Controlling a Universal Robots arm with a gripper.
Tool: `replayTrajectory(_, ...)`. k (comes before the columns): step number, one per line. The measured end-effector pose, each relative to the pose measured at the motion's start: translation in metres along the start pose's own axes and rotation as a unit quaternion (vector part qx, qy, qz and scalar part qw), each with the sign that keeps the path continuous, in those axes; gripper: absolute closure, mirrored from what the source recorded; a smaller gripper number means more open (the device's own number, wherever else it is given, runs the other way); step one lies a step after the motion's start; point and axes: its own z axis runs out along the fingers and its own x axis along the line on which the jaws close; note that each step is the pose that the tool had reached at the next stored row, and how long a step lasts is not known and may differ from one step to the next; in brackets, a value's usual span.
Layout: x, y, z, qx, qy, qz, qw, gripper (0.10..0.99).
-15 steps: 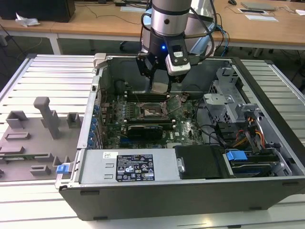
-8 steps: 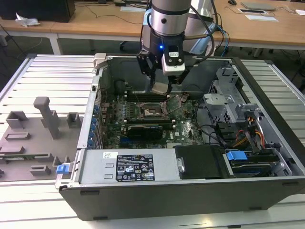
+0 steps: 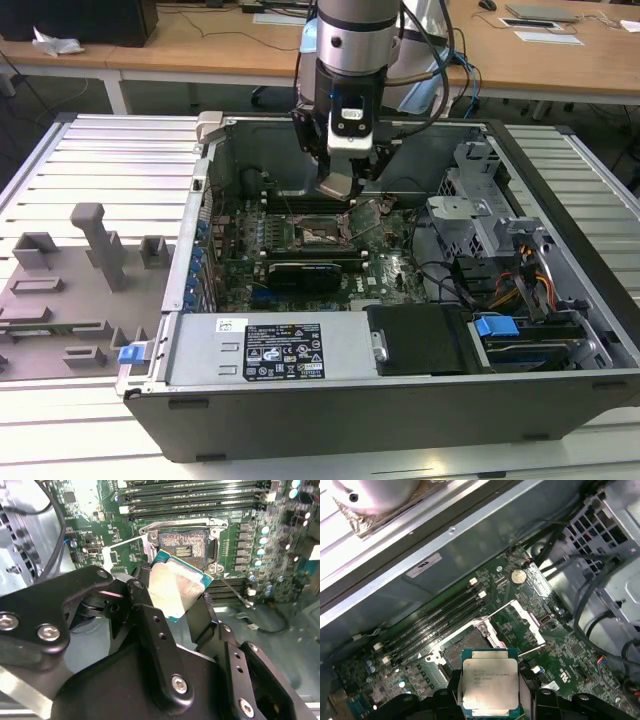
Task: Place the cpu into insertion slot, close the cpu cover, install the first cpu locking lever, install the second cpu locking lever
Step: 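Place the cpu into insertion slot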
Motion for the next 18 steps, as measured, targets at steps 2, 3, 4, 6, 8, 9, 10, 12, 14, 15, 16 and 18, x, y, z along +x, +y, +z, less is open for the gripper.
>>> replayTrajectory(2, 0.0, 0.0, 0.0, -0.0005, -0.0028, 0.031, 0.9995, 0.549)
replayTrajectory(3, 0.0, 0.0, 0.0, -0.0007, -0.0037, 0.042, 0.9991, 0.549)
replayTrajectory(4, 0.0, 0.0, 0.0, -0.0008, -0.0045, 0.05, 0.9987, 0.549)
replayTrajectory(6, 0.0, 0.0, 0.0, -0.0011, -0.0067, 0.075, 0.9972, 0.549)
replayTrajectory(8, 0.0, 0.0, 0.0, -0.0017, -0.0098, 0.11, 0.9939, 0.549)
replayTrajectory(9, 0.0, 0.0, 0.0, -0.0018, -0.0109, 0.122, 0.9925, 0.549)
replayTrajectory(10, 0.0, 0.0, 0.0, -0.002, -0.0116, 0.13, 0.9914, 0.549)
replayTrajectory(12, 0.0, 0.0, 0.0, -0.0023, -0.0135, 0.151, 0.9885, 0.549)
replayTrajectory(14, 0.0, 0.0, 0.0, -0.0025, -0.0149, 0.167, 0.9858, 0.549)
replayTrajectory(15, 0.0, 0.0, 0.0, -0.0028, -0.0165, 0.184, 0.9827, 0.549)
replayTrajectory(16, 0.0, 0.0, 0.0001, -0.0031, -0.018, 0.201, 0.9794, 0.549)
replayTrajectory(18, 0.0, 0.0, 0.0001, -0.0033, -0.0196, 0.219, 0.9755, 0.549)
